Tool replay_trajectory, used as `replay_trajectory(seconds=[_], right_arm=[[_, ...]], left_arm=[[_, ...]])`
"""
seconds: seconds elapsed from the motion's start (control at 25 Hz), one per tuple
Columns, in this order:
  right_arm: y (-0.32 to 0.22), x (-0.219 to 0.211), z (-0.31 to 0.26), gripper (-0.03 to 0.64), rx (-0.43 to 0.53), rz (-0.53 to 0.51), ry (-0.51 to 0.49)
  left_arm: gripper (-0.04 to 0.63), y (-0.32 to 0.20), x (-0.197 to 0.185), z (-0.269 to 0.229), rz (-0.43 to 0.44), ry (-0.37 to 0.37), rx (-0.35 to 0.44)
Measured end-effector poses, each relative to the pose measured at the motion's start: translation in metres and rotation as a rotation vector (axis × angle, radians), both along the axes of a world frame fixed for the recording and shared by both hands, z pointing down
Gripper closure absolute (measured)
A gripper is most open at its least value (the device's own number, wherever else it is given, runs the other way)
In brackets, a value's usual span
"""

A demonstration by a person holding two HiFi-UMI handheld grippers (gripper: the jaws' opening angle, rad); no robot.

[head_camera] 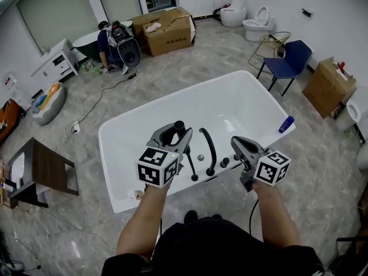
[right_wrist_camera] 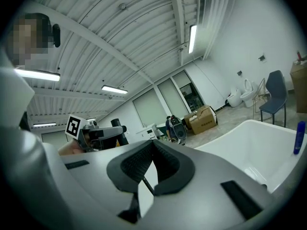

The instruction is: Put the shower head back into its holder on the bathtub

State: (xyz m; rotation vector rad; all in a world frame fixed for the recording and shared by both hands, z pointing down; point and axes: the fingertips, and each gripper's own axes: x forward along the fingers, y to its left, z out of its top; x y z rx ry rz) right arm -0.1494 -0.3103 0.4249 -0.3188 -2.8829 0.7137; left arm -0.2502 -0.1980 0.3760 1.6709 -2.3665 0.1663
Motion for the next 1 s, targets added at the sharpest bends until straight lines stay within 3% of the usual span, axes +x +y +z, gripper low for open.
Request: replay_trajectory(seconds=[0.56,1.0], right_arm=[[0.012,0.040,0.062,0.600,-0.027,0.028,0.166],[0.010,0.059,0.086,0.600,-0.015,0.052,0.222]], left_arm=[[0.443,-0.013,0.021,0.085,0.051,0.107,-0.105],[0.443,-0.021,0.030,0.140,0.070,0.170,-0.154]])
